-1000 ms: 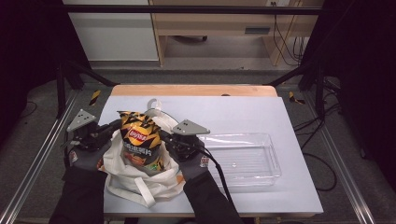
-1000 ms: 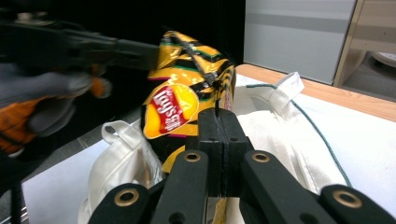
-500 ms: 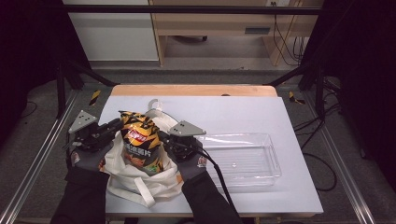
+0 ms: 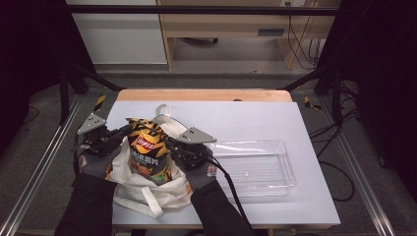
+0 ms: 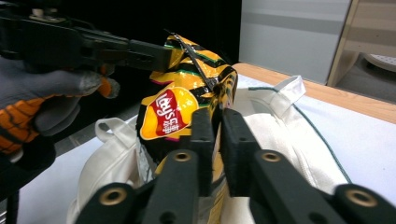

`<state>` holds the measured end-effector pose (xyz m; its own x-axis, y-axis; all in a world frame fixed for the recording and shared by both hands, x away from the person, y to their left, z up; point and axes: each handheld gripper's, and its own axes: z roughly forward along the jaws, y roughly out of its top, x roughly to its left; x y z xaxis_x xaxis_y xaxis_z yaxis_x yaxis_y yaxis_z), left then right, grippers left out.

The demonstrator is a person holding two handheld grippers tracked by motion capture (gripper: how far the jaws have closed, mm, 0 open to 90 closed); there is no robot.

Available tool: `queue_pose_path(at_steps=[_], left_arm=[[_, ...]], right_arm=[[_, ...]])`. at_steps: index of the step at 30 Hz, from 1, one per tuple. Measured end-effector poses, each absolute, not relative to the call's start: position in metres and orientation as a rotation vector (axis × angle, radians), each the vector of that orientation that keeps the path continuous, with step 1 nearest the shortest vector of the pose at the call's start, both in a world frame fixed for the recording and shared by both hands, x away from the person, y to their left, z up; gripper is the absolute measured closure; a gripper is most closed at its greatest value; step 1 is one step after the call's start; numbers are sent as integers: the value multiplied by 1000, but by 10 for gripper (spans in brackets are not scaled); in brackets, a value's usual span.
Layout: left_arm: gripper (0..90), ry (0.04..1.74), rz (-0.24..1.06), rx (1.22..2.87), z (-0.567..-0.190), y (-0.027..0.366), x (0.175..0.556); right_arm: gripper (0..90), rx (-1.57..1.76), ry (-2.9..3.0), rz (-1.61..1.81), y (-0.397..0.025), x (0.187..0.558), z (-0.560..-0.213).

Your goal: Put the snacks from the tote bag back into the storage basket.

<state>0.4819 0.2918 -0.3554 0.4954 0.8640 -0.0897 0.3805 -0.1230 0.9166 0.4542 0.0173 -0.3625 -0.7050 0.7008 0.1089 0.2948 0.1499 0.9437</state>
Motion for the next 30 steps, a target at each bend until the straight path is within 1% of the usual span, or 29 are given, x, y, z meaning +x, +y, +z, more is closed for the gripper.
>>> queue_pose_path(at_steps=[1, 2, 3, 5, 6, 11, 19, 30], left_arm=[[899, 1062, 591, 1717, -355, 292, 481], [899, 1061, 593, 1718, -354, 291, 480], [899, 1062, 593, 1717, -354, 291, 479], [899, 1059, 593, 1715, -353, 291, 478], [899, 1060, 588, 1711, -352, 292, 477], [899, 1045, 590, 1689, -343, 294, 470], [899, 1007, 615, 1620, -321, 296, 453], [899, 951, 686, 1560, -298, 284, 428]], right_arm=[[799, 962, 2077, 1571, 18, 455, -363], [830, 969, 2082, 1564, 20, 457, -365], [830, 969, 2082, 1564, 20, 457, -365], [883, 968, 2084, 1573, 21, 457, -366], [896, 967, 2085, 1578, 21, 456, -364], [900, 964, 2078, 1601, 19, 453, -357], [898, 934, 2049, 1670, 12, 447, -334], [900, 889, 2003, 1704, -5, 446, -305]])
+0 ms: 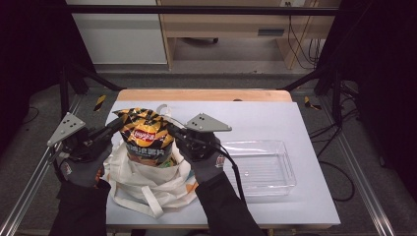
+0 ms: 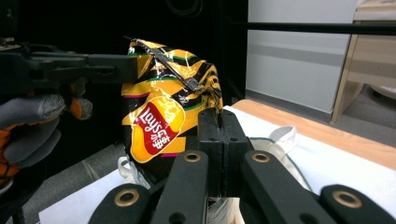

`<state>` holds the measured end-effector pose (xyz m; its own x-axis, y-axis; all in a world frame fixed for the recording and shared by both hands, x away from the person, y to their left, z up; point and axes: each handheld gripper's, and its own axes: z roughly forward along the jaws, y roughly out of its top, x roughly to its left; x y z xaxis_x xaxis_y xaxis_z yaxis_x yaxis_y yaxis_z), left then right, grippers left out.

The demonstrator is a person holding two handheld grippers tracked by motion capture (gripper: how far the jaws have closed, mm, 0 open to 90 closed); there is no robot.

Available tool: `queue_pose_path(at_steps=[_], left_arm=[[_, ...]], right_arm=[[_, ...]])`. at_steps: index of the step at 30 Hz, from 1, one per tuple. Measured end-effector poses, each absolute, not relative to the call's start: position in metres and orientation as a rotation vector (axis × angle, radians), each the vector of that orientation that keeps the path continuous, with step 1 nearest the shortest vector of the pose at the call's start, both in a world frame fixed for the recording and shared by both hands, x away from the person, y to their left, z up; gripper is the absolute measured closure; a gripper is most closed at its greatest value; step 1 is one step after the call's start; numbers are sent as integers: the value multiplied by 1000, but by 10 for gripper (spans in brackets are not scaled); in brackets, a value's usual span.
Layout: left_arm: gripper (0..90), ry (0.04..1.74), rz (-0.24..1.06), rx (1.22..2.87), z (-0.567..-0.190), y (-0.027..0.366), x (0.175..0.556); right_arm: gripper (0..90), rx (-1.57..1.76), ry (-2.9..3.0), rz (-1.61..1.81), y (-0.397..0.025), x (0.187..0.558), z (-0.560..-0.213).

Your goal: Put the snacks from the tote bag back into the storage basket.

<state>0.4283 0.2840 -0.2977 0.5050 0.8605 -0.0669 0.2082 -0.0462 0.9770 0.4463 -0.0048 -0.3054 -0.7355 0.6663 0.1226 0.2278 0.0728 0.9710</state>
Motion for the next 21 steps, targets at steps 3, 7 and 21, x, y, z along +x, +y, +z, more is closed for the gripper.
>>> queue_pose_path(at_steps=[3, 7, 21], left_arm=[[898, 938, 686, 1552, -295, 281, 424], [898, 918, 681, 1548, -291, 275, 419], [899, 883, 693, 1541, -278, 261, 406]], right_arm=[[900, 880, 1998, 1703, -8, 446, -300], [900, 866, 1996, 1706, -17, 446, -288], [900, 817, 2009, 1688, -31, 443, -268]])
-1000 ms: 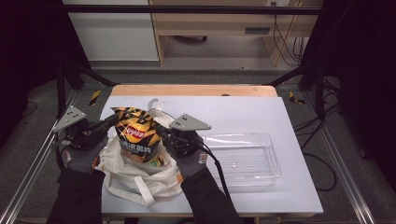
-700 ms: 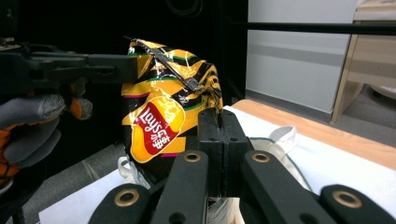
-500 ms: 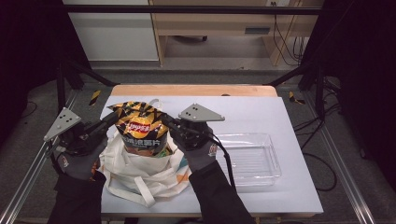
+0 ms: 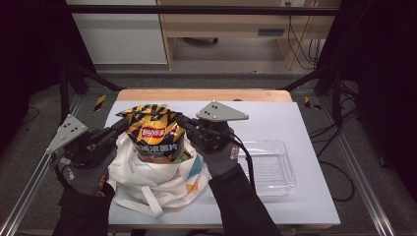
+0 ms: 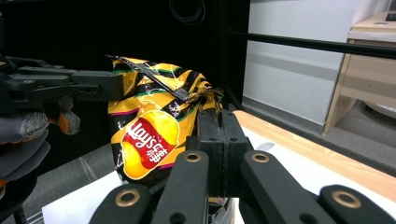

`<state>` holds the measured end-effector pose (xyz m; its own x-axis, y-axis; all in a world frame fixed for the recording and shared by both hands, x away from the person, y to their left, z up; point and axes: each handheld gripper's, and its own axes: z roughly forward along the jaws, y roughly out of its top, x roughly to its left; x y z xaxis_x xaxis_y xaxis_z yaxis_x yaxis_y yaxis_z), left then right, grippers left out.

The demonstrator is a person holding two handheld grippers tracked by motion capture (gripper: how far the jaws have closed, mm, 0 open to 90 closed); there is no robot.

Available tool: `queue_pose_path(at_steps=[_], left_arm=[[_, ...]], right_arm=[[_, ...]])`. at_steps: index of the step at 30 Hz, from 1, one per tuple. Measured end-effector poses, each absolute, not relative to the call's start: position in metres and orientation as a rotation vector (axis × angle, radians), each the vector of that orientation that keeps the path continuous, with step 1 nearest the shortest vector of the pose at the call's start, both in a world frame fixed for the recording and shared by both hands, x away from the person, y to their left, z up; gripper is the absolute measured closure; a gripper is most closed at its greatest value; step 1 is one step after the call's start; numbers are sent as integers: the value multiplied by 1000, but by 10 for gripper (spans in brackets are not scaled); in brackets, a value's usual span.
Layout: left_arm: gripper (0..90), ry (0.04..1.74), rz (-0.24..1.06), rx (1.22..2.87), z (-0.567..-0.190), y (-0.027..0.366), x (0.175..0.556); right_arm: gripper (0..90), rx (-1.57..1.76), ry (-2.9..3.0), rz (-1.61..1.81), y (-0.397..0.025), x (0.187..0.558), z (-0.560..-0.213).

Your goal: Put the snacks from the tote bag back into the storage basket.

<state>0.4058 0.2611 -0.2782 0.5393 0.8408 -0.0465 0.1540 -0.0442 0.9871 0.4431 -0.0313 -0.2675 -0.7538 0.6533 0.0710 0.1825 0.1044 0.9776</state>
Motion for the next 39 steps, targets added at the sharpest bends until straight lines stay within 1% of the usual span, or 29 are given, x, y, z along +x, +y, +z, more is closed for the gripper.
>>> queue_pose_path(at_steps=[14, 29, 39], left_arm=[[899, 827, 724, 1540, -259, 235, 403], [899, 788, 691, 1535, -250, 206, 411], [899, 777, 663, 1532, -251, 186, 419]], right_arm=[[900, 820, 1953, 1700, -56, 439, -252], [900, 837, 1900, 1672, -86, 433, -241], [900, 862, 1871, 1652, -106, 431, -239]])
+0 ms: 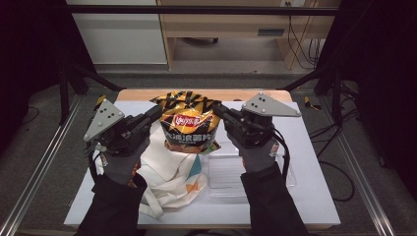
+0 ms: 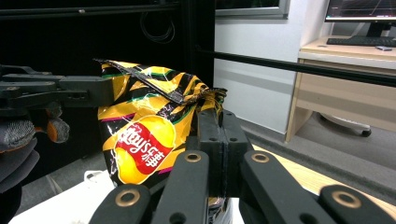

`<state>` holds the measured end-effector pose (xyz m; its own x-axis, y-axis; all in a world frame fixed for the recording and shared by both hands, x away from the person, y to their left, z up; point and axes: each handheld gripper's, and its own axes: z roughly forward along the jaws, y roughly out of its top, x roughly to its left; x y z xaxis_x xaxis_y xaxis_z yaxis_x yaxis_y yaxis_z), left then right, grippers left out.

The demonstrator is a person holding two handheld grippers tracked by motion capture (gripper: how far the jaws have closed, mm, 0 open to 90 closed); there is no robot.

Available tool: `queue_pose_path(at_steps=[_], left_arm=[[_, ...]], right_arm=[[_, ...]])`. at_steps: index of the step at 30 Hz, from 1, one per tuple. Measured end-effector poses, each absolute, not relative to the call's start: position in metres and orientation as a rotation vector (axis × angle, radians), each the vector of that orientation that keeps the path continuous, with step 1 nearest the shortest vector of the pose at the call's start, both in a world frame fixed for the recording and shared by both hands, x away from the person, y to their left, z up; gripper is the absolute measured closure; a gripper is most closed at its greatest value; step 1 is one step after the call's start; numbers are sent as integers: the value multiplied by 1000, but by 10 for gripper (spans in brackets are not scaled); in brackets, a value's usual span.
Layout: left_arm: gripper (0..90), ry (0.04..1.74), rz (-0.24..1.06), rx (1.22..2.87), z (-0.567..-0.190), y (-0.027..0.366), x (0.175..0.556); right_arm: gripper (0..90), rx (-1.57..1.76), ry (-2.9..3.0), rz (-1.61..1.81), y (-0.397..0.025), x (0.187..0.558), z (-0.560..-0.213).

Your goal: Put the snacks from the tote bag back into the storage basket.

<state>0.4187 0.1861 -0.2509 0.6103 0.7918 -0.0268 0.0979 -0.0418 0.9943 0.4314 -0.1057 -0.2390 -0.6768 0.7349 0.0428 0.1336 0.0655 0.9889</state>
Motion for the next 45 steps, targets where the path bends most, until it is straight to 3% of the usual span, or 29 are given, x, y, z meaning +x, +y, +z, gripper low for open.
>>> queue_pose_path(at_steps=[45], left_arm=[[899, 700, 581, 1600, -262, 86, 436]], right_arm=[[900, 996, 1757, 1597, -203, 423, -258]])
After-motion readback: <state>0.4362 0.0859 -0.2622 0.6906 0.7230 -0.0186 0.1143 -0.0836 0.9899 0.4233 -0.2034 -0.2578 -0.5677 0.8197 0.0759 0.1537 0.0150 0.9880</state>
